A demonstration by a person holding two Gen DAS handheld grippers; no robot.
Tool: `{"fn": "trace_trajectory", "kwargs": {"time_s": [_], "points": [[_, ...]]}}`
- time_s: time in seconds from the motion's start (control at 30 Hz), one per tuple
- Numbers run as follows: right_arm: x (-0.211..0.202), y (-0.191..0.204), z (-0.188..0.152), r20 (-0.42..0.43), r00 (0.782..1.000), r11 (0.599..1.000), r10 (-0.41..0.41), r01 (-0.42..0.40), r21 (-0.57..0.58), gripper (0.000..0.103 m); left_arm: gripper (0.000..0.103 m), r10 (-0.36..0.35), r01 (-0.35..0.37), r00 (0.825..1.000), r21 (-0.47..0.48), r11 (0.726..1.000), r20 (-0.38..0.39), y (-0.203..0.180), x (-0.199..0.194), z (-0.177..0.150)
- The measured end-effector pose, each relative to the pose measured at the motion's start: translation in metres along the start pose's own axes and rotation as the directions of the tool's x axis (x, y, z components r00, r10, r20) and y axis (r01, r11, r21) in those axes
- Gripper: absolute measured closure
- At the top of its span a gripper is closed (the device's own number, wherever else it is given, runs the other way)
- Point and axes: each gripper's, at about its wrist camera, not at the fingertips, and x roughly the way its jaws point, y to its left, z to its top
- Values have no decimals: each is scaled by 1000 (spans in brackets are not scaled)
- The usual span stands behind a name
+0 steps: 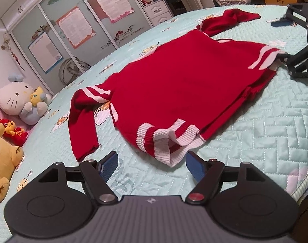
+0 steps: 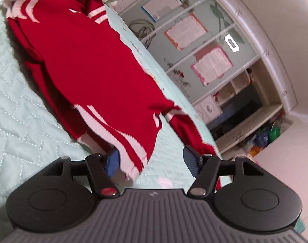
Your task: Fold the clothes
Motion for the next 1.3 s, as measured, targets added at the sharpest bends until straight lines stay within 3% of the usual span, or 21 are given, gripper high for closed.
{"fn": "trace_trajectory", "kwargs": {"time_s": [0.07,0.13,0.17,0.2,0.37,0.47,0.53,0.63,0.77,0.9,1.03,1.07,1.13,1.17,1.2,1.3], "points": [[1,4,2,13,1000,1000,-5,5,-29,42,26,-1,1,1000,6,1000,0,-1,0,0],[5,3,3,2,1000,999,-1,1,-38,62,25,4,-4,1000,12,1000,3,-1,-1,1],[7,2,4,-10,1000,999,1,-2,-36,90,25,7,-8,1000,14,1000,6,0,-2,1],[9,-3,4,-24,1000,1000,7,-7,-12,103,25,12,-12,1000,13,1000,9,1,-3,2],[6,-41,-14,-98,995,971,33,-8,241,103,24,19,-19,1000,-26,999,9,9,-3,4],[23,-56,-35,-175,969,886,172,-75,458,103,24,-23,23,1000,-111,993,5,17,-3,4],[22,-50,-35,-160,968,873,193,-95,479,103,24,-72,72,997,-200,977,7,27,-3,2],[22,-44,-38,-143,969,859,201,-104,502,102,24,-132,119,991,-371,921,-8,47,4,-3],[20,-43,-43,-124,973,844,196,-103,526,101,24,-211,160,977,-569,806,-24,68,21,-11],[20,-40,-41,-124,975,852,185,-96,514,101,26,-292,181,956,-733,656,-25,85,42,-20],[21,-43,-44,-114,973,838,199,-109,535,101,27,-370,181,929,-862,473,-9,102,63,-28],[21,-46,-45,-108,973,829,206,-115,547,100,27,-385,188,923,-872,452,-1,103,65,-28],[21,-49,-46,-109,973,815,205,-108,569,95,26,-409,215,912,-872,440,18,99,65,-24],[21,-50,-47,-114,973,811,199,-98,577,87,26,-418,219,908,-871,439,18,97,66,-21],[21,-51,-47,-119,974,806,193,-88,585,79,26,-419,210,908,-868,450,2,95,67,-19],[23,-53,-47,-138,974,800,181,-64,596,71,27,-409,183,911,-844,504,-46,87,75,-11]]}}
